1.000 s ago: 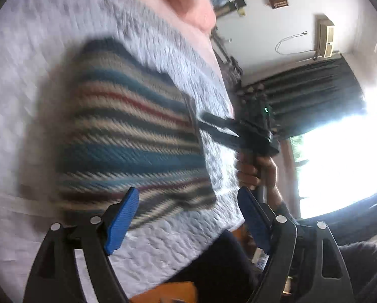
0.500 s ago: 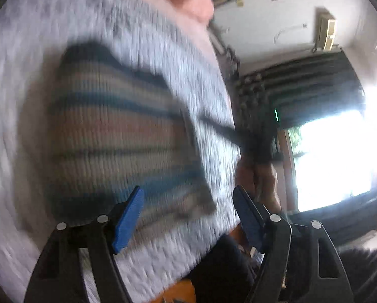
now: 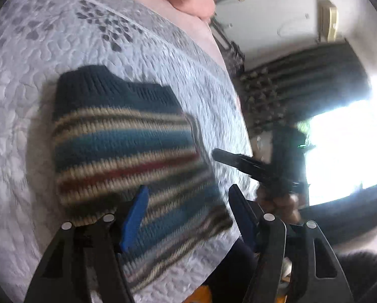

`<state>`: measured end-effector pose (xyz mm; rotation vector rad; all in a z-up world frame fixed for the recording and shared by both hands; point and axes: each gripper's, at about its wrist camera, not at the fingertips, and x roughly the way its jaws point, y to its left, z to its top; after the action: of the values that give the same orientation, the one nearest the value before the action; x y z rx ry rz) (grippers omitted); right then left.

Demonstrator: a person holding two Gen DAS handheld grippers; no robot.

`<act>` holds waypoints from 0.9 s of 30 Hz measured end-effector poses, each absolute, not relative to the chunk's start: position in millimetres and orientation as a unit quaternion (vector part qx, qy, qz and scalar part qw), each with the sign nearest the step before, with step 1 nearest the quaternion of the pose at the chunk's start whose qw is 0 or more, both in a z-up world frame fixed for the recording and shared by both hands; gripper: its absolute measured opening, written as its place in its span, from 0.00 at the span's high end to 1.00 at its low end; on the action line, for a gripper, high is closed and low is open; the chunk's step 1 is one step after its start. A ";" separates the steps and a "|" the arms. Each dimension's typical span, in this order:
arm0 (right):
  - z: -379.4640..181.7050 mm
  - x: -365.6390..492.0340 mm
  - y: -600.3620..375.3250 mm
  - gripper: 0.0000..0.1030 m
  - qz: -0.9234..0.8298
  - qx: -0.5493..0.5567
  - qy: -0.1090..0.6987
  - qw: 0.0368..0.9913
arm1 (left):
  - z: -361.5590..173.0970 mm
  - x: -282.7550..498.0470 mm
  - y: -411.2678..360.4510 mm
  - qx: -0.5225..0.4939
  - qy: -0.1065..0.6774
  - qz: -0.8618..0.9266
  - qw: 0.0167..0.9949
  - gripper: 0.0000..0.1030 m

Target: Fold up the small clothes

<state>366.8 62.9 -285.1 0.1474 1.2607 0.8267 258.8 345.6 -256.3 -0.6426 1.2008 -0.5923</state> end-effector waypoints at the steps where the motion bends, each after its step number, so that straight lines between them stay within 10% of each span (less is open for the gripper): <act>1: -289.9 358.2 64.8 0.95 0.378 0.057 0.580 0.719 | -262.2 256.3 341.7 -0.275 0.563 -0.254 0.737 0.36; 27: -297.0 266.0 44.7 0.98 0.306 -0.029 0.601 0.738 | -265.5 171.0 321.5 -0.192 0.582 -0.168 0.772 0.32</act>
<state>266.0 44.7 -297.0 -0.0626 1.3203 0.6721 171.0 321.5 -265.5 -0.4159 1.2620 -0.3652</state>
